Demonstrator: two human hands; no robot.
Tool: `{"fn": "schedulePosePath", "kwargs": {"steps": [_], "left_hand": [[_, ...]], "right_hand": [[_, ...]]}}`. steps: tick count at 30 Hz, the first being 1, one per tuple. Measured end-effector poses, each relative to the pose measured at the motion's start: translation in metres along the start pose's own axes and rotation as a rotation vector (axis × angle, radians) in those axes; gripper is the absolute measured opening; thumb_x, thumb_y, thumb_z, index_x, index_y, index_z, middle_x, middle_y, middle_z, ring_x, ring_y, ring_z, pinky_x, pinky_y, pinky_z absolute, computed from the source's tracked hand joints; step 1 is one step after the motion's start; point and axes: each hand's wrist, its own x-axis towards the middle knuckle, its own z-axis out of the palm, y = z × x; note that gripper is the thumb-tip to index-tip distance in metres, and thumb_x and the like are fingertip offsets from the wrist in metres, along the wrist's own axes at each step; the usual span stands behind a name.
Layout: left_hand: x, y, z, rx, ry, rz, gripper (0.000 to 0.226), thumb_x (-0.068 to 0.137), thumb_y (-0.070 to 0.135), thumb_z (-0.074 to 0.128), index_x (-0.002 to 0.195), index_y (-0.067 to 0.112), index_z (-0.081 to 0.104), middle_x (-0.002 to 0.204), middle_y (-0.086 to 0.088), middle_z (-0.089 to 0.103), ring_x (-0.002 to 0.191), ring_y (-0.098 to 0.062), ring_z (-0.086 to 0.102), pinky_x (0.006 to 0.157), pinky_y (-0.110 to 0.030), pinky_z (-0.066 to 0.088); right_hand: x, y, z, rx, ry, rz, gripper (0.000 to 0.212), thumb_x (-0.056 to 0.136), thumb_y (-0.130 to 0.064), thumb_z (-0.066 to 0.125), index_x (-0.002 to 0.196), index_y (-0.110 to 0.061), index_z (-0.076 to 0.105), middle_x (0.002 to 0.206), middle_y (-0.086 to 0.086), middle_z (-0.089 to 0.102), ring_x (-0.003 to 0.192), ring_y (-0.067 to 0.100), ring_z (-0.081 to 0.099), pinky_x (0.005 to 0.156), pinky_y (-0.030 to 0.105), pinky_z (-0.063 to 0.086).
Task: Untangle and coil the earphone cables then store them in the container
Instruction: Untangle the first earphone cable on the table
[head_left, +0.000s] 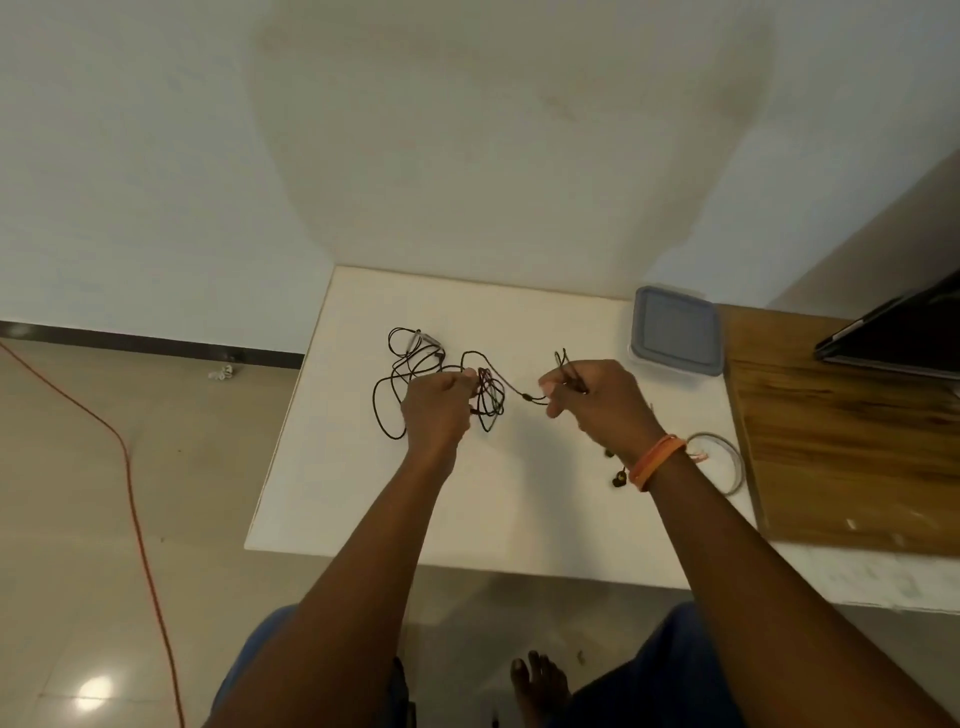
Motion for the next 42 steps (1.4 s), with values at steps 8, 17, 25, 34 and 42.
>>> {"fn": "schedulePosePath", "kwargs": {"steps": [8,17,25,34,42], "left_hand": [[-0.037,0.012,-0.009,0.396,0.023,0.732,0.019,0.095,0.015,0.059,0.088,0.005,0.074,0.073,-0.008,0.066,0.074,-0.020,0.060,0.072,-0.032,0.046],[-0.059,0.023,-0.014,0.475,-0.231,0.877,0.018,0.096,0.013,0.055,0.098,0.011,0.073,0.079,0.000,0.060,0.076,-0.016,0.055,0.068,-0.025,0.042],[-0.046,0.010,-0.024,0.494,-0.399,0.518,0.018,0.096,0.024,0.058,0.099,0.026,0.076,0.080,0.008,0.067,0.068,-0.002,0.060,0.067,-0.028,0.052],[-0.034,0.008,-0.023,0.543,-0.341,0.546,0.031,0.087,-0.001,0.058,0.092,0.022,0.078,0.094,0.007,0.068,0.087,-0.002,0.059,0.074,-0.011,0.041],[-0.033,-0.003,-0.028,0.775,-0.351,0.393,0.017,0.085,0.027,0.069,0.082,0.044,0.070,0.086,0.020,0.065,0.093,0.001,0.054,0.108,-0.058,0.030]], "right_hand": [[-0.037,-0.006,-0.006,-0.153,0.138,-0.057,0.086,0.088,-0.016,0.068,0.154,-0.016,0.012,0.160,0.006,0.016,0.147,0.022,0.015,0.115,0.030,0.016],[-0.039,-0.013,-0.005,-0.105,0.040,-0.471,0.017,0.096,-0.014,0.056,0.103,-0.013,0.072,0.086,0.001,0.072,0.077,0.008,0.065,0.080,0.026,0.050],[-0.006,0.006,-0.029,-0.220,0.397,-0.353,0.021,0.096,-0.008,0.052,0.086,-0.007,0.071,0.075,-0.005,0.059,0.073,0.016,0.058,0.069,0.026,0.042],[0.011,0.021,-0.022,-0.310,0.444,-0.239,0.025,0.096,-0.009,0.050,0.075,-0.009,0.064,0.078,0.007,0.067,0.075,0.021,0.062,0.066,0.026,0.047],[0.006,0.009,-0.028,-0.121,0.517,-0.241,0.022,0.092,0.000,0.046,0.084,-0.002,0.066,0.083,0.009,0.066,0.078,0.025,0.063,0.066,0.039,0.055]]}}
